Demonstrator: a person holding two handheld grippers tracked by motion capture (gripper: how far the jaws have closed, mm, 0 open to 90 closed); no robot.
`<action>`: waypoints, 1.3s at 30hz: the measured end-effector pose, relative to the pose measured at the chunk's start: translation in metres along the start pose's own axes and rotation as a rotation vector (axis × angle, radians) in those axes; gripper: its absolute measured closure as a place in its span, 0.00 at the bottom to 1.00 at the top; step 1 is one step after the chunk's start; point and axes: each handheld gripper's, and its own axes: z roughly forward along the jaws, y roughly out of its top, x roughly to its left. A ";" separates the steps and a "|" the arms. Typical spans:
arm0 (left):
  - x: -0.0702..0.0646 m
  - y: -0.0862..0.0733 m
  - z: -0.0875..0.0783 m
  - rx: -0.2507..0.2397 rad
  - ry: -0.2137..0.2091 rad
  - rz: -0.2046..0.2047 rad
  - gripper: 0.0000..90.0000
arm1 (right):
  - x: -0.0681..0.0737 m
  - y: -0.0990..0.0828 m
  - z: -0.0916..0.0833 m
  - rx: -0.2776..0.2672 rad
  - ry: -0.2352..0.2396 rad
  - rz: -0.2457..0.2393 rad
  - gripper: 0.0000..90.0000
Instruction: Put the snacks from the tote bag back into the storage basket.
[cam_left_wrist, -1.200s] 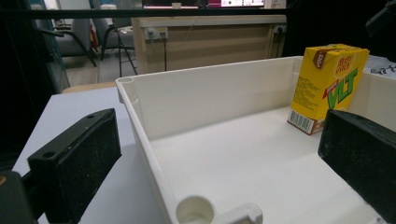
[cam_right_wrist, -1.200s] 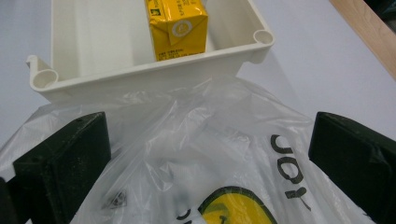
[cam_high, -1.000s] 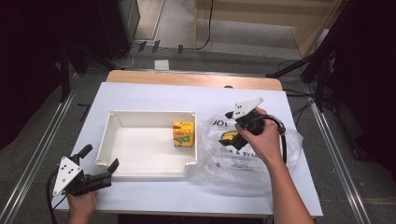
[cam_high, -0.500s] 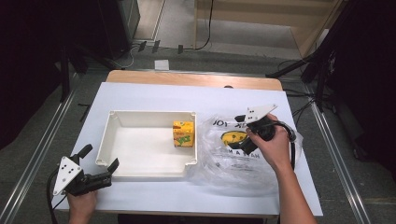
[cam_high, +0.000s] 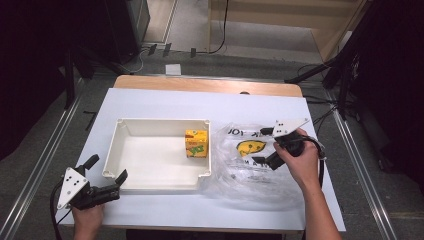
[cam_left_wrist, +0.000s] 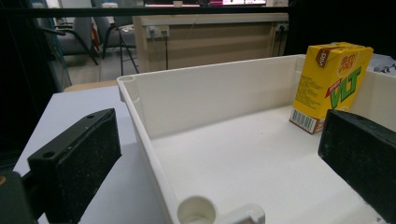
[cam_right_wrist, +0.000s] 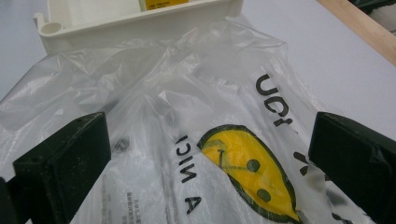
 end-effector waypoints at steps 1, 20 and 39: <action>0.000 0.000 0.000 0.001 0.000 0.000 0.00 | 0.000 -0.002 -0.001 0.001 -0.004 0.004 0.00; 0.000 0.000 0.000 0.005 0.002 -0.002 0.00 | 0.003 -0.034 -0.016 -0.040 -0.031 0.052 0.00; 0.000 0.000 0.000 0.007 0.002 -0.003 0.00 | 0.008 -0.062 -0.031 -0.076 -0.070 0.091 0.00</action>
